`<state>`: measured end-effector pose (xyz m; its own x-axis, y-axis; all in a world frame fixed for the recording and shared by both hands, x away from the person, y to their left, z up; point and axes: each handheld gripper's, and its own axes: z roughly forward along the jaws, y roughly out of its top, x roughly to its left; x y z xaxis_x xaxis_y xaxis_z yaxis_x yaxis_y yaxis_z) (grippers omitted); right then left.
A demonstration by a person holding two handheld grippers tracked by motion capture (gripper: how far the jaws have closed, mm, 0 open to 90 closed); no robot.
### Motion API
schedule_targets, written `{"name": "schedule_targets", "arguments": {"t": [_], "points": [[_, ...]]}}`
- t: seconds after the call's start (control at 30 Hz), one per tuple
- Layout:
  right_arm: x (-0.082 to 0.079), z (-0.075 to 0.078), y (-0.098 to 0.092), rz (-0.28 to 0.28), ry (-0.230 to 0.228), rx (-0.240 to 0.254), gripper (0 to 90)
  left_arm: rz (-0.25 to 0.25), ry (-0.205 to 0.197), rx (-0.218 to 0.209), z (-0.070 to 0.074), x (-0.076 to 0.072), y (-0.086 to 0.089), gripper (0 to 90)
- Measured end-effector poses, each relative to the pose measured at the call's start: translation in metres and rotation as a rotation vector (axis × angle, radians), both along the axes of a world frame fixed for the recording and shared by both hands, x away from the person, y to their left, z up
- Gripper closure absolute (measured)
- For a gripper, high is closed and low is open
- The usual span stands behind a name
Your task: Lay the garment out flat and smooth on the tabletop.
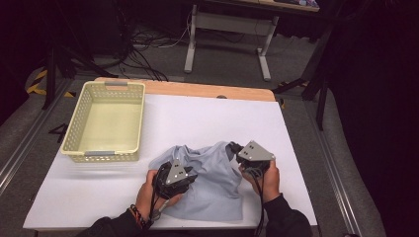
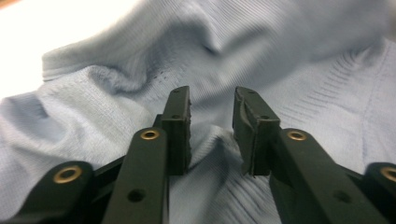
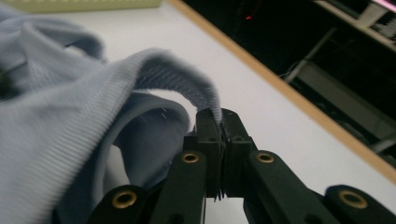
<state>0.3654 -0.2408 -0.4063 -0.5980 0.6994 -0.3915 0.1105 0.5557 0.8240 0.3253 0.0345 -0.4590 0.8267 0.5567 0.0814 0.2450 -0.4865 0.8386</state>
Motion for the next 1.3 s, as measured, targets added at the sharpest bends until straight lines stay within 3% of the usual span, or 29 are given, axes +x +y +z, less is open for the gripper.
{"name": "schedule_targets", "arguments": {"t": [0.2, 0.27, 0.43, 0.63, 0.7, 0.73, 0.77, 0.8, 0.83, 0.93, 1.0, 1.13, 1.2, 1.3], "points": [[0.015, 0.017, -0.015, -0.041, -0.022, 0.037, 87.4, -0.011, 0.016, 0.002, 0.000, 0.001, 0.003, 66.1], [0.030, 0.021, -0.019, -0.064, 0.024, 0.052, 87.5, -0.021, 0.013, -0.010, 0.001, 0.001, 0.004, 57.3], [0.046, 0.023, -0.024, -0.110, 0.034, 0.048, 87.4, -0.030, -0.010, -0.008, 0.006, 0.000, 0.011, 47.8], [0.068, 0.020, -0.033, -0.168, 0.066, 0.030, 85.9, -0.019, -0.036, -0.034, 0.018, 0.000, 0.028, 42.7], [0.074, 0.016, -0.036, -0.180, 0.097, 0.038, 71.7, -0.010, -0.045, -0.030, 0.022, -0.002, 0.035, 39.9], [0.076, 0.012, -0.039, -0.228, 0.118, 0.035, 56.6, -0.012, -0.043, -0.030, 0.023, -0.002, 0.040, 37.6], [0.076, 0.012, -0.039, -0.228, 0.118, 0.035, 56.6, -0.012, -0.043, -0.030, 0.023, -0.002, 0.040, 36.4], [0.074, 0.010, -0.043, -0.252, 0.149, 0.065, 46.1, -0.016, -0.047, -0.032, 0.024, -0.002, 0.045, 33.0], [0.071, 0.012, -0.046, -0.273, 0.155, 0.078, 42.1, -0.017, -0.063, -0.032, 0.023, -0.004, 0.052, 30.8], [0.060, 0.019, -0.050, -0.294, 0.148, 0.092, 38.6, 0.006, -0.081, 0.004, 0.021, -0.007, 0.060, 26.0], [0.049, 0.028, -0.054, -0.291, 0.124, 0.080, 37.6, 0.017, -0.066, 0.011, 0.019, -0.008, 0.069, 24.3], [0.033, 0.035, -0.063, -0.265, 0.136, 0.124, 36.1, 0.050, -0.035, 0.027, 0.012, -0.009, 0.083, 22.9], [0.014, 0.032, -0.063, -0.234, 0.151, 0.184, 35.4, 0.066, -0.014, 0.042, 0.007, -0.010, 0.090, 22.7], [0.003, 0.024, -0.058, -0.198, 0.169, 0.202, 34.6, 0.073, 0.016, 0.046, 0.002, -0.010, 0.095, 22.9]]}}
